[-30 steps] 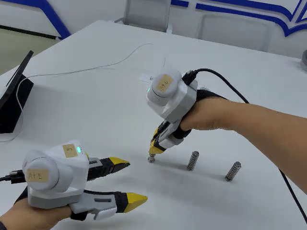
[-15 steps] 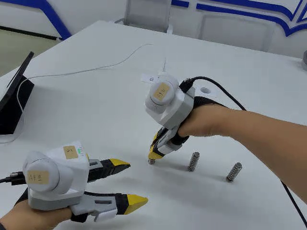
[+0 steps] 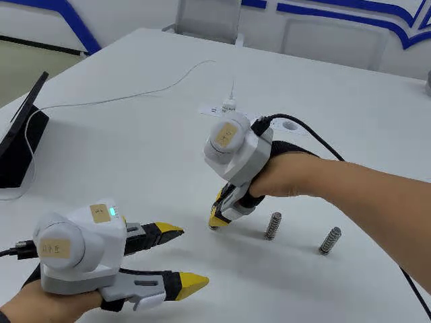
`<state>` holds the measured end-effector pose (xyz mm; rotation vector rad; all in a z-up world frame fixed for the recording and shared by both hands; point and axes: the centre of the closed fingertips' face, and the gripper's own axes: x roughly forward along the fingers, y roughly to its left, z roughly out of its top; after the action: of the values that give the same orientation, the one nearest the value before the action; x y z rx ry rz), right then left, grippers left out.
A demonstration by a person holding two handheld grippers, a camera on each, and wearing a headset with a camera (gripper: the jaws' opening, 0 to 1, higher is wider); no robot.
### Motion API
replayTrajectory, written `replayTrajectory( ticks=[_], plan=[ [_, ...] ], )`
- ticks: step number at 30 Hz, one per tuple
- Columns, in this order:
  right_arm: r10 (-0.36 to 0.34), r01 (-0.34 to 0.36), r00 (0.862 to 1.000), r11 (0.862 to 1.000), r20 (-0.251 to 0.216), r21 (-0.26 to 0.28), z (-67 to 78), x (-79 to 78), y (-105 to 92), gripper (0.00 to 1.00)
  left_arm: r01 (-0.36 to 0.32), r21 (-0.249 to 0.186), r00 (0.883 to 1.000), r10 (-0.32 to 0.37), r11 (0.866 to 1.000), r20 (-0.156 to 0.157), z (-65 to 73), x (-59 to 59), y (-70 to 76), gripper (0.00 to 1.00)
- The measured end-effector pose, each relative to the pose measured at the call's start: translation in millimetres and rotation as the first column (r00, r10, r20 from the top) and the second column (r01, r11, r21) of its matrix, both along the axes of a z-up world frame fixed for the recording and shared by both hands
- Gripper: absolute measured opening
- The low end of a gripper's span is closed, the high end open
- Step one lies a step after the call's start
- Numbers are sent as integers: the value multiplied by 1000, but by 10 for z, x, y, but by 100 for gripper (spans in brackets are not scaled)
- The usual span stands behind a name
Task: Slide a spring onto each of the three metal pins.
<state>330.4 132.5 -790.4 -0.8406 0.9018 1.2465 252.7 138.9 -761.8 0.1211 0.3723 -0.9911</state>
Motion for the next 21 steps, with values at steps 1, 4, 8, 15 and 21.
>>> replayTrajectory(
  ticks=[1,4,8,15,21],
  plan=[
    [0,0,1000,1000,0,0,-1,-2,-2,14,0,0,1000,0,1000,-1,-2,-1,0,53],
    [-1,1,1000,1000,3,8,7,-3,-10,17,-1,1,1000,1,1000,-2,-5,-2,1,53],
    [-6,6,1000,1000,7,21,47,-1,-27,21,-1,2,1000,1,1000,-2,-5,-1,-4,53],
    [-11,10,1000,999,19,46,120,1,-63,28,-3,0,1000,3,1000,2,10,16,-9,53],
    [-29,28,999,998,24,63,167,13,-147,33,-3,2,1000,3,1000,2,17,25,-7,53]
  ],
)
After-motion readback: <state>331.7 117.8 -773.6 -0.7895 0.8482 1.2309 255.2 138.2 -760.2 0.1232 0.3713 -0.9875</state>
